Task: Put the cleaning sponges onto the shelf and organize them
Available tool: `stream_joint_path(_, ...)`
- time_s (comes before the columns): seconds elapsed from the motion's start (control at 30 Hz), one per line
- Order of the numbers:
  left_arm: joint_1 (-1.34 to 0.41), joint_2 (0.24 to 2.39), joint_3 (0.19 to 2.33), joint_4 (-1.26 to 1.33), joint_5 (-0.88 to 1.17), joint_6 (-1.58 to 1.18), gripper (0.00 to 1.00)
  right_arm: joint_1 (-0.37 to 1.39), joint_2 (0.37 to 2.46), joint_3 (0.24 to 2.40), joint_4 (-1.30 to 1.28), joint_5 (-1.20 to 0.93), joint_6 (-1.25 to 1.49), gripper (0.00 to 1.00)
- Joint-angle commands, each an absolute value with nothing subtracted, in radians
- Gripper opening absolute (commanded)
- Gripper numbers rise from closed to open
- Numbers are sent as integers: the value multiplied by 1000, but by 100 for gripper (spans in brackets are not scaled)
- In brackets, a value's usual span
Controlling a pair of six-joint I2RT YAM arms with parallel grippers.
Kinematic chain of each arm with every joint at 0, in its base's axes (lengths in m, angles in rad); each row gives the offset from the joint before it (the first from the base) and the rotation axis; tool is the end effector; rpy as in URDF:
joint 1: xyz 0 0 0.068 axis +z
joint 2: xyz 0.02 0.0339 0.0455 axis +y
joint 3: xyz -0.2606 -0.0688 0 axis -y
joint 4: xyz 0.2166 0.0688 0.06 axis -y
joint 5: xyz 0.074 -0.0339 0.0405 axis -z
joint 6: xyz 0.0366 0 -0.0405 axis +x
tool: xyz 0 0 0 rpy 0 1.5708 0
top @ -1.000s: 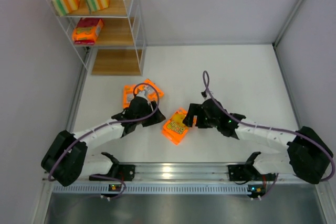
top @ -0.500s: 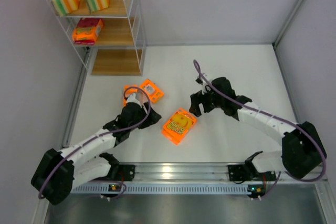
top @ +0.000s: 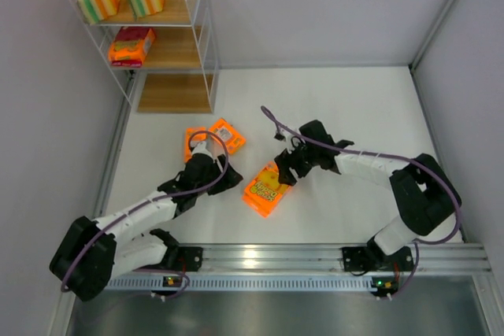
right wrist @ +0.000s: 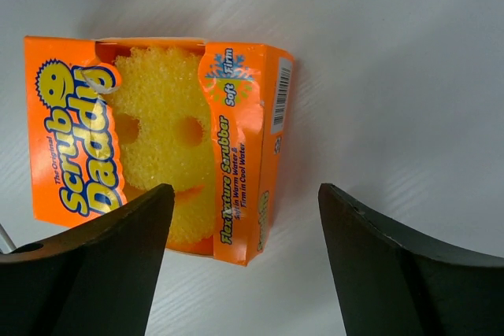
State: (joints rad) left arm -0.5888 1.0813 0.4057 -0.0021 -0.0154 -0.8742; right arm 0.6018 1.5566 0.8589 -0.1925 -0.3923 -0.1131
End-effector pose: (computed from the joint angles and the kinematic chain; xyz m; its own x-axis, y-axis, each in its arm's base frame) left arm 0.1585 -0.1051 0.1855 -0.7528 -0.4195 -0.5072 -0.0501 0.8049 -0.5913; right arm 0.2300 0.1750 0.1971 -0.5551 -0.5078 -0.6588 -0.7891 0.5718 0.2242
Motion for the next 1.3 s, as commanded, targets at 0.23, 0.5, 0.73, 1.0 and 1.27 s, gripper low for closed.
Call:
stream_joint_path(0.23, -591, 1034, 417, 12, -11, -879, 69, 635, 1575, 862, -158, -330, -27, 50)
stream_joint_path(0.5, -591, 1006, 425, 3, -18, -905, 70, 661, 1549, 815, -202, -204, 231, 31)
stream_joint_path(0.73, -591, 1055, 433, 15, -5, -916, 69, 669, 1434, 709, -109, -190, 598, 27)
stream_joint_path(1.0, -586, 966, 436, 57, -45, -983, 65, 666, 1328, 588, 136, -192, 756, 25)
stream_joint_path(1.27, -586, 1048, 472, 64, 34, -1000, 56, 666, 1313, 546, 282, -204, 827, 26)
